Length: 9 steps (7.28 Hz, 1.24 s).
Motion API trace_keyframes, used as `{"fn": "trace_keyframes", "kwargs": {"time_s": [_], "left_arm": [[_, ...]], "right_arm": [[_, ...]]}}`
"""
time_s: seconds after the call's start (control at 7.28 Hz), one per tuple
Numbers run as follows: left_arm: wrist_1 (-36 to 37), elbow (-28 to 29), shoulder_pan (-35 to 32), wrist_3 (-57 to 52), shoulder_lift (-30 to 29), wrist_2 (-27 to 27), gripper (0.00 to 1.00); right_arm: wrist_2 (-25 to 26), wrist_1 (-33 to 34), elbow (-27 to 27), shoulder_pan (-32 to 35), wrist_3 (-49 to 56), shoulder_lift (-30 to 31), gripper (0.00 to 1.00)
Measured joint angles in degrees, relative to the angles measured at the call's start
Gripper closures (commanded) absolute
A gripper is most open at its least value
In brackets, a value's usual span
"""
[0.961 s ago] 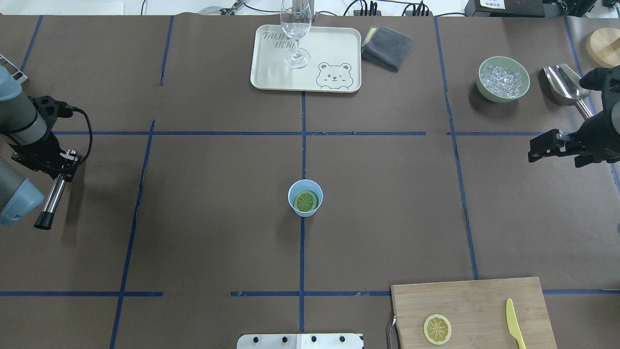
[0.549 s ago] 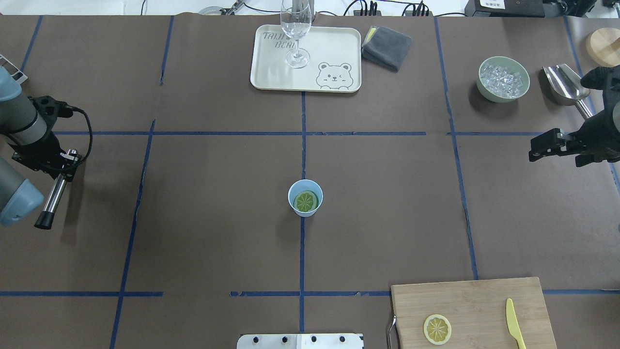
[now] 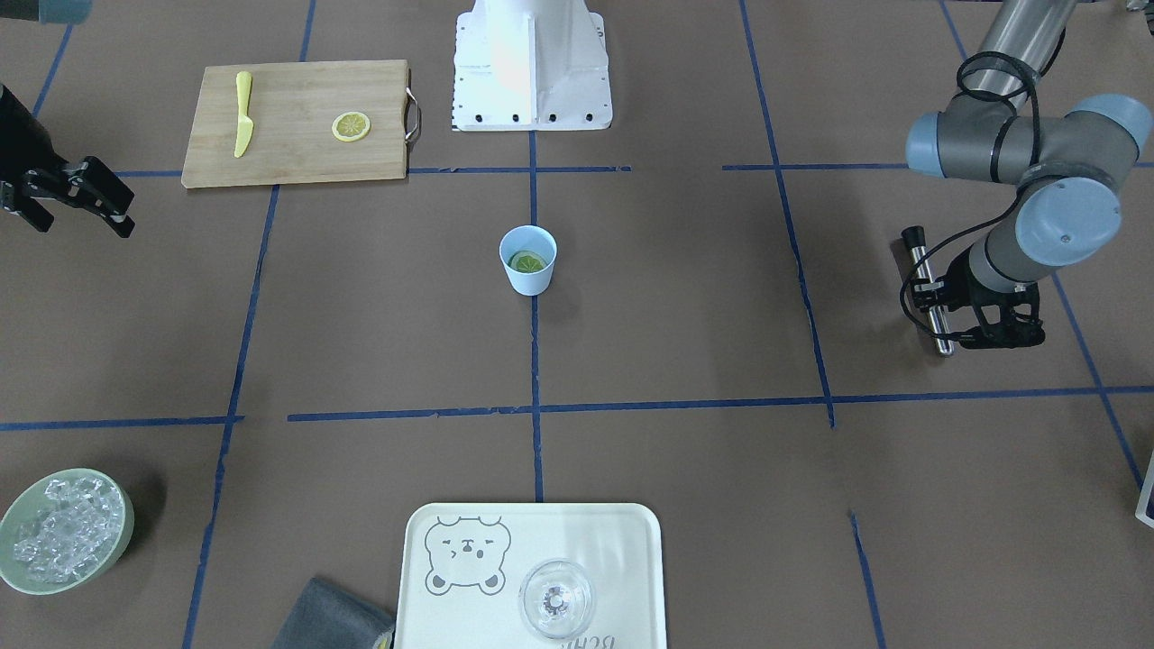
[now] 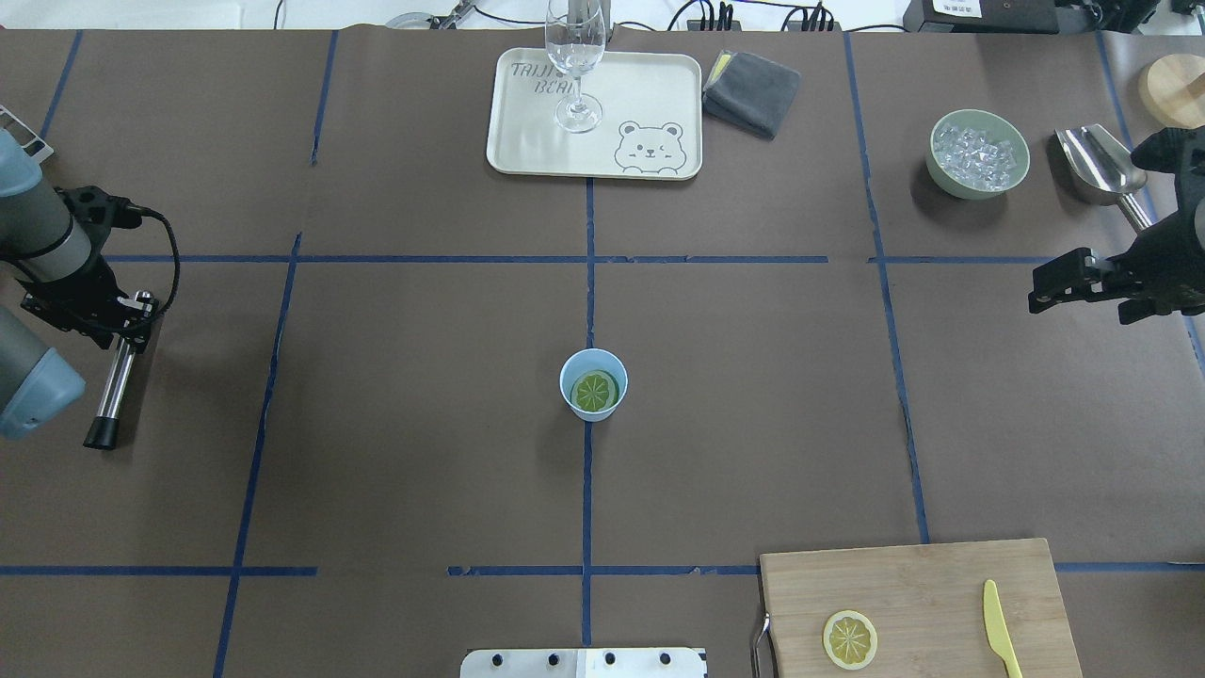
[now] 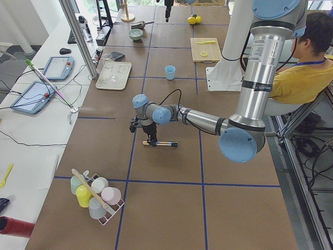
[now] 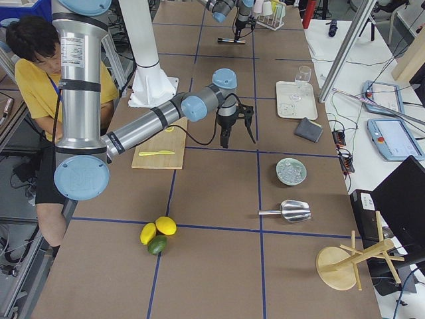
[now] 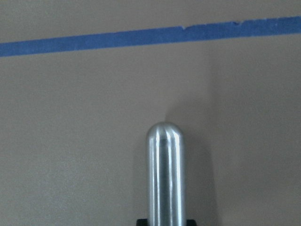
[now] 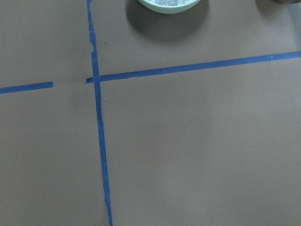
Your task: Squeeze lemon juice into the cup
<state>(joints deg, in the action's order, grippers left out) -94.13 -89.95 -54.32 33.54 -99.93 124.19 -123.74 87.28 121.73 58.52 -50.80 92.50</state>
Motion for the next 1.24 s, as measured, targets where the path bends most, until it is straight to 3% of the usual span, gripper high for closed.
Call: {"fn": "trace_keyframes", "kwargs": {"time_s": [0.55,0.82,0.96,1.1,1.24], "left_arm": [[0.05,-1.48,-0.26,0.12,0.10,0.00,0.42],[0.24,-6.37,-4.79,-3.03,0.52,1.29,0.31],[0.48,-7.76,-9.18,-9.22,0.65,3.57,0.11],[0.74,-8.24,-14.45,-16.86,1.24,6.57,0.00],[0.81,-8.19,-19.96,-23.33,2.50,9.27,0.00]], "right_arm": [[-1.17,-0.02,-0.01,1.29,0.37,0.07,0.00],[-4.31,0.14,-0.80,5.55,6.17,1.31,0.00],[-6.12,0.51,-1.93,8.81,11.13,1.97,0.00],[-7.77,0.73,-3.47,12.37,16.52,2.84,0.00],[-9.02,0.82,-5.44,15.94,22.94,4.30,0.00]]}}
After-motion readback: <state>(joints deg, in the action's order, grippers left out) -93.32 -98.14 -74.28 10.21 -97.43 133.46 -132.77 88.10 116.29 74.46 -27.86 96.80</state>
